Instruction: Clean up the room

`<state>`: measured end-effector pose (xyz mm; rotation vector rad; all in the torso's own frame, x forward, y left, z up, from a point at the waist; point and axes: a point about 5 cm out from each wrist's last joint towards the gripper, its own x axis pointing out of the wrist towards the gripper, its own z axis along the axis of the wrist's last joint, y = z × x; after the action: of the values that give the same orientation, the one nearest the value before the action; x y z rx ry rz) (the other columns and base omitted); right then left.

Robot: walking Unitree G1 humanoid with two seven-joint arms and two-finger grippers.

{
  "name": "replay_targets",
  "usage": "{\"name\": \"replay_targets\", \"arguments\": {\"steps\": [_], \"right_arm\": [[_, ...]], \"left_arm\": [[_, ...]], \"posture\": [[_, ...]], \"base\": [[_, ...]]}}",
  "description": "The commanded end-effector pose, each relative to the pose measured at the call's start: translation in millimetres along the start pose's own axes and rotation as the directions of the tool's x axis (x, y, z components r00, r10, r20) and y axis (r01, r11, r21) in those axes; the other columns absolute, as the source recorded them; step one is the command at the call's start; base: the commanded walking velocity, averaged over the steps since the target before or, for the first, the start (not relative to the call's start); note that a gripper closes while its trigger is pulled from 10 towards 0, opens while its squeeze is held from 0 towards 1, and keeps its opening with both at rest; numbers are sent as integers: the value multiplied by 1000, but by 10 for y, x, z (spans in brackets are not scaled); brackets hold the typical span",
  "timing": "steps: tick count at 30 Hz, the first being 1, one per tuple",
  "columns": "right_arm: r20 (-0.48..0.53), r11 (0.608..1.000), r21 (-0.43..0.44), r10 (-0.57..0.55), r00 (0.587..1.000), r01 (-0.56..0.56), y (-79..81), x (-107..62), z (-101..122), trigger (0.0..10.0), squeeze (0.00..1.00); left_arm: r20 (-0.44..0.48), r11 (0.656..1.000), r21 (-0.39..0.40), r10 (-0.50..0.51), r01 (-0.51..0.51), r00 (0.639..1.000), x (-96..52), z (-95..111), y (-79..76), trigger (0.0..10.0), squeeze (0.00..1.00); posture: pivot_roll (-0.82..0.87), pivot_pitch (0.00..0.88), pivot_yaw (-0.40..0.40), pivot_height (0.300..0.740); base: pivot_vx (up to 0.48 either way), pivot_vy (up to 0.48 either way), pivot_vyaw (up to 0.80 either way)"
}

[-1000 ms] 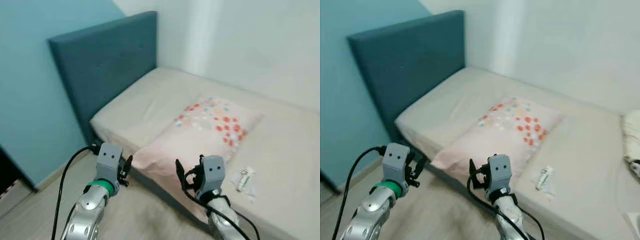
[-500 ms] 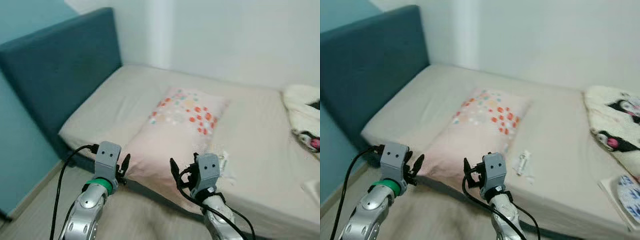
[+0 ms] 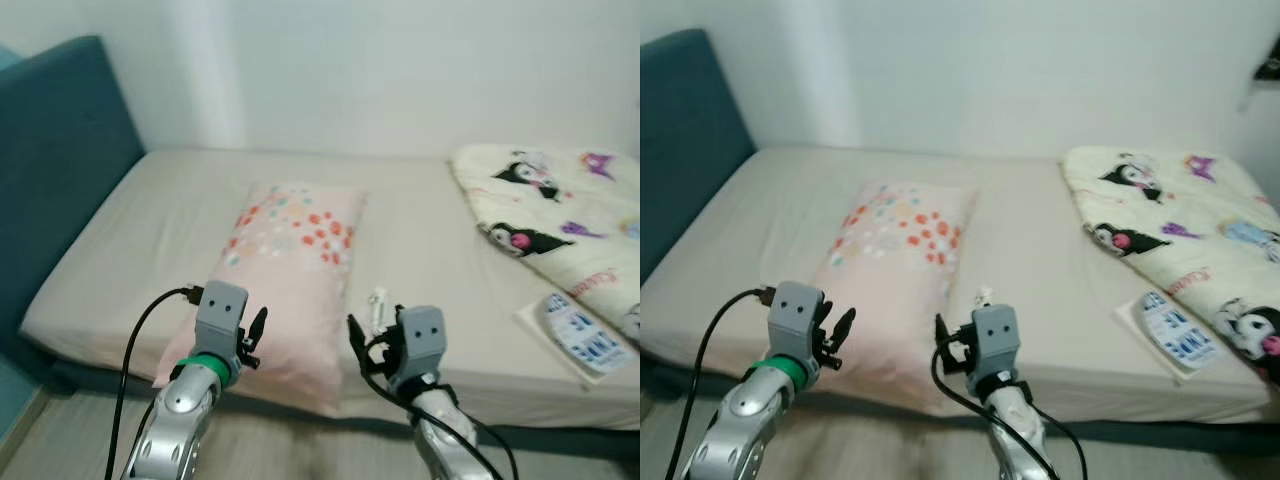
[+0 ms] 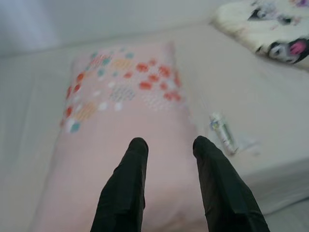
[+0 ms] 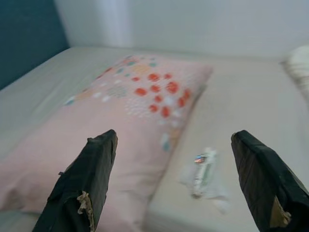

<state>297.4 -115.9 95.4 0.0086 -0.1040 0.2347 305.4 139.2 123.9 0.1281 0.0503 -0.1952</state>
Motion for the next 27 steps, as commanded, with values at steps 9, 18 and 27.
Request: {"name": "replay_targets", "arguments": {"steps": [9,18,27], "right_arm": [[-18,1000,18,12,1000,-12,68,-14,-51,10000,0],[-13,1000,8,10,1000,-10,62,-10,-43,10000,0],[-15,1000,7,14,1000,-14,67,-12,-49,10000,0]], "left_arm": [[-10,1000,1,29,-29,1000,-27,-73,48,10000,0],[-2,1000,2,31,-31,1000,-16,-57,50,10000,0],[-2,1000,5,28,-28,1000,-14,-60,42,10000,0]], "posture": [[-98,5,110,716],[-99,7,110,716],[-98,7,110,716]], "base": [[64,0,-778],[480,0,-49],[444,0,0]]}}
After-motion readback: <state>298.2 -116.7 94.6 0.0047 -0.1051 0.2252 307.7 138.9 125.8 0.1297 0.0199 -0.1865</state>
